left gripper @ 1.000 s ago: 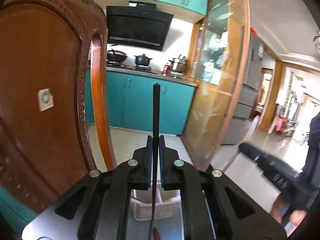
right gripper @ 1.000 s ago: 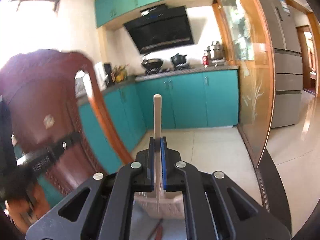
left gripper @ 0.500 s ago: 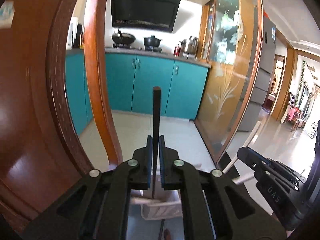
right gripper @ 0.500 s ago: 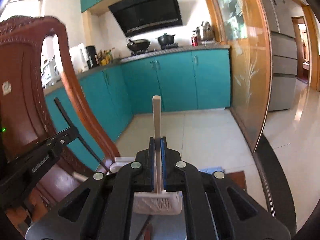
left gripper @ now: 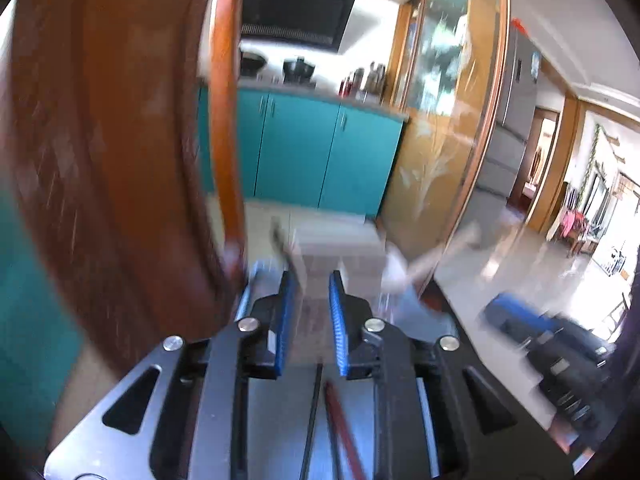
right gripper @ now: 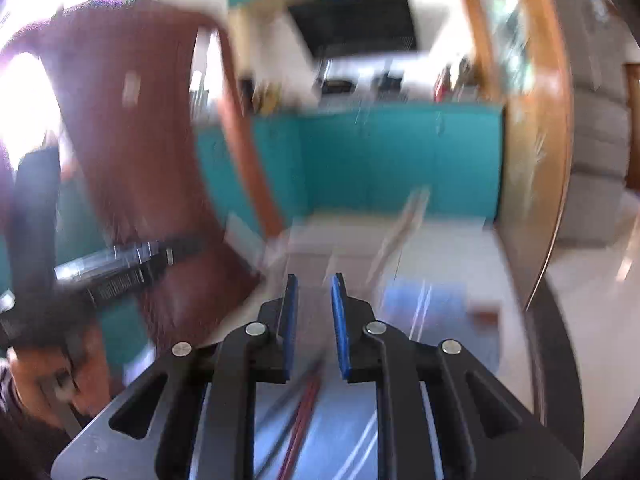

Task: Organize utensils
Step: 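Grasp a black chopstick with the left tool while the right tool grasps a red chopstick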

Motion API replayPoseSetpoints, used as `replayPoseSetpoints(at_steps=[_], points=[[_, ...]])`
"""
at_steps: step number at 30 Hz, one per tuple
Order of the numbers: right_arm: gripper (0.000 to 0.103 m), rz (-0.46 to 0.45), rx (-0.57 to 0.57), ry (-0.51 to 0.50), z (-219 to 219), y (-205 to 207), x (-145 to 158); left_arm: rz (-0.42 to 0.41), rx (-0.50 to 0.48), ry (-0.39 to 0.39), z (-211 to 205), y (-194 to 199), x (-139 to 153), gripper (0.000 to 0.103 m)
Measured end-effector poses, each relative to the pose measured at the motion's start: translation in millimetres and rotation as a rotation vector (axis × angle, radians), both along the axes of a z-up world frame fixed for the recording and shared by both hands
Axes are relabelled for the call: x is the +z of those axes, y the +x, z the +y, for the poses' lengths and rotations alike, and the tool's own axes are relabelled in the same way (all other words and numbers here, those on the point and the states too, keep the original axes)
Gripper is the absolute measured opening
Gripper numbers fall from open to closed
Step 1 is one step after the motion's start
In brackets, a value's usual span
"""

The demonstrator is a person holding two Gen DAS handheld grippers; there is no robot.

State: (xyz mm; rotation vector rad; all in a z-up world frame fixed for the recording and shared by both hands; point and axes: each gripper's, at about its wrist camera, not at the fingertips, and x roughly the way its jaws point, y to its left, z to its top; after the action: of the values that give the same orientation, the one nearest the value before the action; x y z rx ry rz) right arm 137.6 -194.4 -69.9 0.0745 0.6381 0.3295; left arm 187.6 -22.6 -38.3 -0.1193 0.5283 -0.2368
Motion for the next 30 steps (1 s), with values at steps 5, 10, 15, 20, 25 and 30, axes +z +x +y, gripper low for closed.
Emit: replayPoseSetpoints(at_steps=[5,10,15,20,25,30], points=[[0.017,0.341,0.021,-0.033,22,14,-97,0.228,-0.026,0.045,-1,-18,-77,0.019],[0.017,0.452,0.010,-0.035,34,23,-125,0.343,-0.033,0.061,2,-31,-122,0.019],[0.012,0.489,-0.096,0.034,16,20,-128,0.381,-0.048,0.062,1,-34,-136,0.019],[0.012,0.497,-0.173,0.060,-19,13,-126,0.397,-0.070,0.072,-4,-33,-142,0.019],[0.015,0.488,-0.189,0.049,-34,9,-126,0.420,-0.077,0.074,-13,-22,-155,0.021],[0.015,0.472,-0.161,0.054,-17,7,-125,0.442,-0.082,0.089,-19,-19,-166,0.021]])
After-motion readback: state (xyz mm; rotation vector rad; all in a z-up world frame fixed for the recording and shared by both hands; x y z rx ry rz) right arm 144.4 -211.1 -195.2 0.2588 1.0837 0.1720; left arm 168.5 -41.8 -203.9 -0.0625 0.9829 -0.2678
